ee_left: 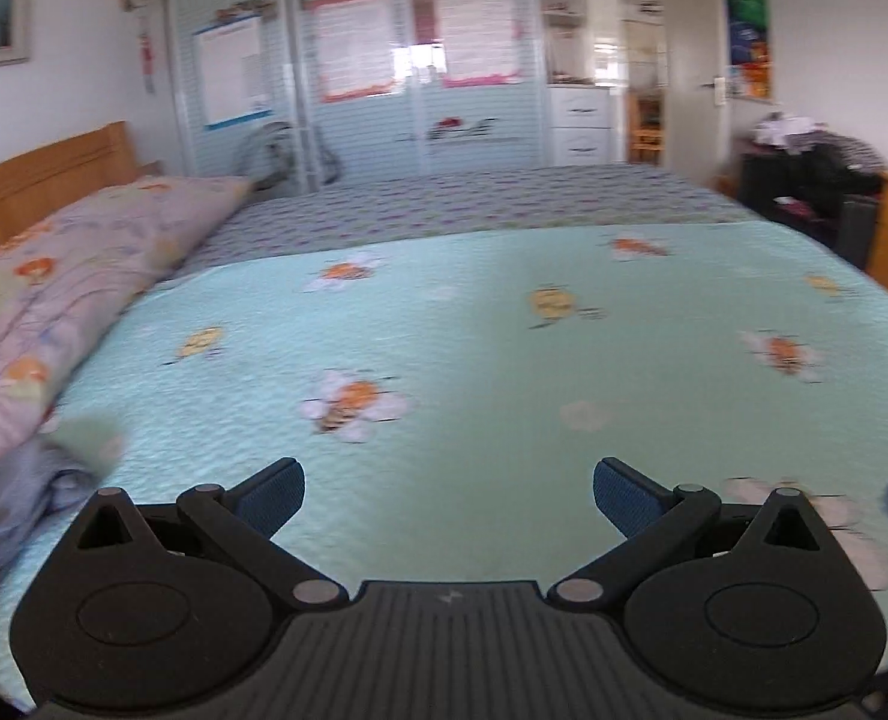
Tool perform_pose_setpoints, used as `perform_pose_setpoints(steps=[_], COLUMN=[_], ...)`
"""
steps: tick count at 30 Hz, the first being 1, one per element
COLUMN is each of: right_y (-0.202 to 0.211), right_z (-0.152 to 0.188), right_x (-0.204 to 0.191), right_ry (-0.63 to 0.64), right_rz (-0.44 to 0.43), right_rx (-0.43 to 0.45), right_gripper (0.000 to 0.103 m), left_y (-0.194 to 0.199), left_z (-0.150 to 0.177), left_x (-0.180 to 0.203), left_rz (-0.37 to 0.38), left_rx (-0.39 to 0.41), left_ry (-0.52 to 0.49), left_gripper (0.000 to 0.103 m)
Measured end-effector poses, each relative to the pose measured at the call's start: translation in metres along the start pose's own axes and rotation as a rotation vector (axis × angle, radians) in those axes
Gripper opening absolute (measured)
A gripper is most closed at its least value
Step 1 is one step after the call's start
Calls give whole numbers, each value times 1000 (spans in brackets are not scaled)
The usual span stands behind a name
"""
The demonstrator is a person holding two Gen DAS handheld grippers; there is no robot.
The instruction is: Fold clothes
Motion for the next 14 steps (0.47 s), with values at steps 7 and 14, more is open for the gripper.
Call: perform_pose_setpoints(steps=[7, 14], right_y=[20, 40], right_z=[7, 14], right_x=[15, 26], right_ry=[-22, -85], right_rz=[13, 23], right_rx=[11, 32], right_gripper=[103, 103], left_y=[27, 62], left_z=[8, 16], left_x=[24, 54], left_rz=[-24, -111], left_rx=[154, 215], left_ry=[-11, -72], left_gripper=[102, 97])
Point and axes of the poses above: each gripper's, at about its wrist camera, not at the fingertips, and y roughly against the way its jaws point, x to its right, z to its underside, the point moved 1 cm from there along -y, roughly the way its jaws point, and after that the axes turned 2 degrees about z, right-handed, at the moved point
